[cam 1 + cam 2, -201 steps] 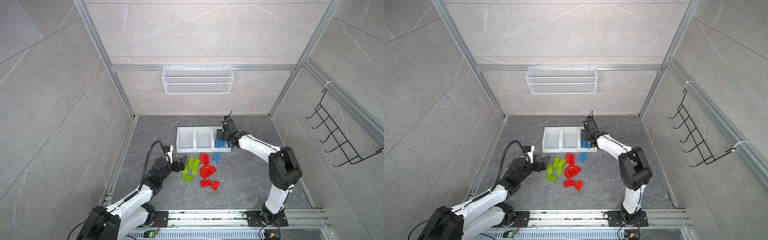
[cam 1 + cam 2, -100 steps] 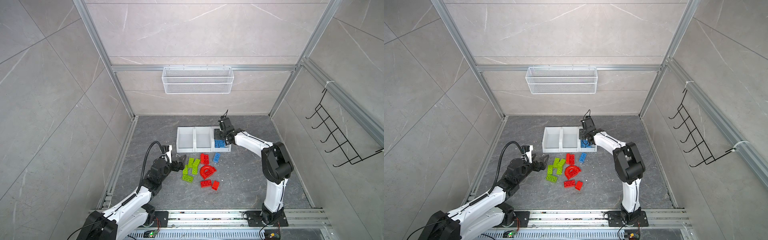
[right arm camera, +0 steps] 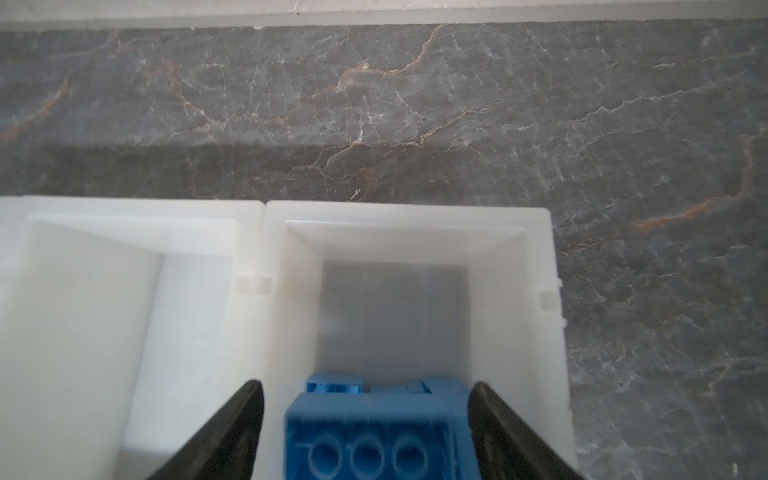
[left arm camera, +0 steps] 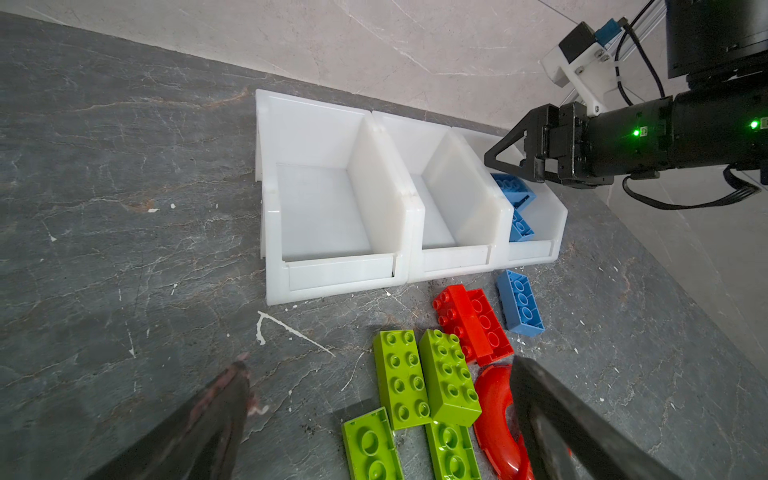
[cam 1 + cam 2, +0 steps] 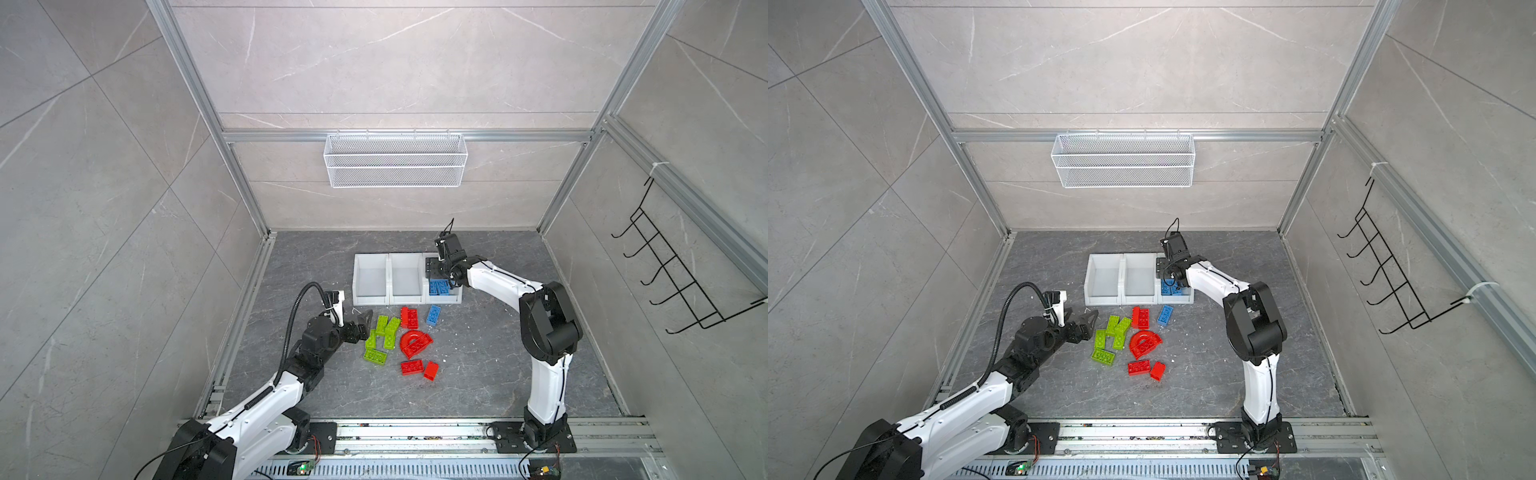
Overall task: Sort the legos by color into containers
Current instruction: 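Lift the blue brick and lower it into the compartment nearest the right arm, then open the right gripper and draw it back toward the pile, then lower the right gripper onto a blue brick beside the bin and close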
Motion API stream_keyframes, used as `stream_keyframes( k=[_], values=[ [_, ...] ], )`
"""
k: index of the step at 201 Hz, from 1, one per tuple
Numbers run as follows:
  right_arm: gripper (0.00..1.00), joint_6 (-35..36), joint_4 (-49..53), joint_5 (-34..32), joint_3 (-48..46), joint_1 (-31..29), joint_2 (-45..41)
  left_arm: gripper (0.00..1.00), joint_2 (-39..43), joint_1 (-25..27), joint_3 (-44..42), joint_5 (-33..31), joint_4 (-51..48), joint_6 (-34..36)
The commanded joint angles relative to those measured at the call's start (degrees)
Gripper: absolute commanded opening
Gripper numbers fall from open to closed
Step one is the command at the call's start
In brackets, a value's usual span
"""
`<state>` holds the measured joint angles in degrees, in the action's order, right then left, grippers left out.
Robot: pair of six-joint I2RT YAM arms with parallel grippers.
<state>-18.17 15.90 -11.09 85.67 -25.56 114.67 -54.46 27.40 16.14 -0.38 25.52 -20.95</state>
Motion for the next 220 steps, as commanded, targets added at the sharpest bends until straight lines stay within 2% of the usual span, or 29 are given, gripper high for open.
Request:
stream_keyframes(
  k=[1, 20, 44, 56, 67, 91, 103, 132, 165, 207, 220],
  values=[
    [0.87, 0.6, 2.5, 0.3, 1.8, 0.2, -0.4, 1.00, 1.9, 0.1, -0.3, -1.8, 0.9, 1.7],
    [0.88, 0.8, 3.1, 1.2, 0.8, 0.2, -3.1, 1.00, 2.3, 0.0, -0.3, -2.0, 0.8, 1.8],
    [0.82, -1.2, 3.3, 3.5, -5.2, -0.4, -11.4, 1.00, 2.5, 0.1, -0.2, -2.1, 0.3, 1.9],
    [0.81, -4.2, 2.8, 3.0, -10.2, -1.4, -17.2, 1.00, 3.2, 0.0, 0.1, -1.2, -0.2, 1.8],
    [0.80, -11.1, 5.9, 1.9, -14.8, -2.2, -22.4, 1.00, 4.1, 0.1, 0.5, 1.0, -0.8, 2.3],
    [0.77, -21.4, -10.6, -4.8, -34.8, -9.3, -32.2, 1.00, 5.4, 0.1, 1.1, 2.1, -1.9, 3.7],
    [0.76, -22.2, -10.8, -6.7, -36.6, -10.7, -31.7, 1.00, 5.3, 0.1, 0.5, 1.2, -1.3, 4.0],
    [0.78, -20.5, -5.4, -5.8, -35.2, -11.8, -27.5, 1.00, 2.4, 0.0, 0.1, -0.6, -0.1, 4.2],
    [0.79, -18.2, 4.7, -6.2, -28.8, -11.8, -22.5, 1.00, 0.2, 0.0, 1.3, 1.5, 0.0, 3.0],
    [0.77, -19.9, -1.0, -1.3, -32.3, -12.1, -21.9, 1.00, 0.5, 0.1, 1.0, 1.2, 0.2, 2.9],
    [0.76, -20.2, -0.6, -2.8, -31.0, -13.3, -20.2, 1.00, 0.4, 0.1, 1.0, 0.8, 0.1, 3.1]
  ],
)
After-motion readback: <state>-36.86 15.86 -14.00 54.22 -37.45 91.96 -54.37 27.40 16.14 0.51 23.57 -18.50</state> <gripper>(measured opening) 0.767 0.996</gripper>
